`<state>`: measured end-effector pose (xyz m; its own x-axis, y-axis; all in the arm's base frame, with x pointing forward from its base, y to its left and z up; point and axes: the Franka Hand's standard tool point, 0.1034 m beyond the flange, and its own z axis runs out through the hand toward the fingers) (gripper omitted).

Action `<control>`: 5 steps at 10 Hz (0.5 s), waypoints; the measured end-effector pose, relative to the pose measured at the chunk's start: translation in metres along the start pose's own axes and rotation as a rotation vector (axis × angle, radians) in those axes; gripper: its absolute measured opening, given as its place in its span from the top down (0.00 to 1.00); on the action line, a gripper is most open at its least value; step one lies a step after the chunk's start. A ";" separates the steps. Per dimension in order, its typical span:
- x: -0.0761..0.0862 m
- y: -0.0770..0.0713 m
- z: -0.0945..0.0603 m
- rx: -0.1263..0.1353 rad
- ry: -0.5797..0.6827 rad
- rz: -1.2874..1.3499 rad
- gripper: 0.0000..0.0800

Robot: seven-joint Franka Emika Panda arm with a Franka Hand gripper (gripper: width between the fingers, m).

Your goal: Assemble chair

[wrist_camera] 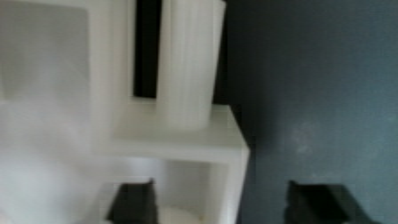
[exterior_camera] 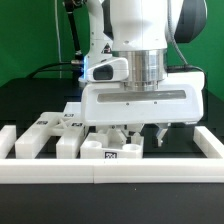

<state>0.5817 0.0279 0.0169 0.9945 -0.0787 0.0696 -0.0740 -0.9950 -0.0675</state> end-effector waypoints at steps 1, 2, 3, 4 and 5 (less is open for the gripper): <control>0.000 0.000 0.000 0.000 0.000 0.000 0.71; 0.000 0.000 0.000 0.000 0.000 0.000 0.92; 0.001 0.000 0.000 0.000 0.001 0.000 0.92; 0.001 0.000 0.000 0.000 0.001 0.000 0.96; 0.001 0.000 0.000 0.000 0.001 0.000 0.96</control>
Offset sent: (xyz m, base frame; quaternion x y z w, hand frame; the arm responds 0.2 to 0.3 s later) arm 0.0000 0.0000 0.0000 0.0000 0.0000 0.0000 1.0000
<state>0.5823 0.0279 0.0173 0.9944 -0.0787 0.0708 -0.0739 -0.9950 -0.0676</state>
